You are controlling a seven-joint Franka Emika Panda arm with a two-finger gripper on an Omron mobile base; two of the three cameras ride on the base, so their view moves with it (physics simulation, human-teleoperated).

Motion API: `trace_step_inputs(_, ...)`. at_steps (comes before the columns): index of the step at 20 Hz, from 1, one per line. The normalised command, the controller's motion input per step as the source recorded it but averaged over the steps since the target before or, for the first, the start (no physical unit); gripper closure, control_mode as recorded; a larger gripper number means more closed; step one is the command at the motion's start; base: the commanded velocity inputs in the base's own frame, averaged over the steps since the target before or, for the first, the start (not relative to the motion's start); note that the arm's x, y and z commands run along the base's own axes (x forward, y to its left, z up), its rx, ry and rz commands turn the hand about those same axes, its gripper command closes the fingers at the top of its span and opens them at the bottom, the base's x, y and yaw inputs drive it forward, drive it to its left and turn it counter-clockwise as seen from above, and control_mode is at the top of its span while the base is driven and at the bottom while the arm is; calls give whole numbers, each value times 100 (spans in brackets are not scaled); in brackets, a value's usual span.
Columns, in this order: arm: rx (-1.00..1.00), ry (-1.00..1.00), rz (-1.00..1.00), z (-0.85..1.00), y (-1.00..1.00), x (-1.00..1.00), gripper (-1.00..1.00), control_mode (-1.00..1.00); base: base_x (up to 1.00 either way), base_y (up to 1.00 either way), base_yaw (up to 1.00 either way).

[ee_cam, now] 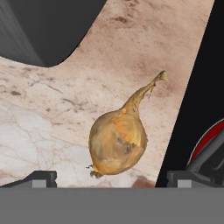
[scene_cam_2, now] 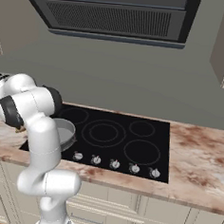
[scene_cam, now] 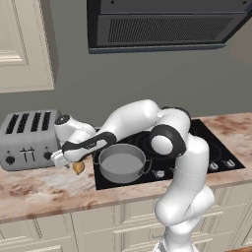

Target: Turn on the burner for the pot on the stove. Wait thirty seconds for the pot to heat up. Then add the onion to the pot.

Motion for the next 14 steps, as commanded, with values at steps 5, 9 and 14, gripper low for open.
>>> trace_step_inputs(5, 0, 0, 0, 0, 0, 0, -100, -100, 0, 0, 0)
trace_step_inputs(9, 0, 0, 0, 0, 0, 0, -100, -100, 0, 0, 0)
trace_step_inputs(14, 0, 0, 0, 0, 0, 0, -100, -100, 0, 0, 0)
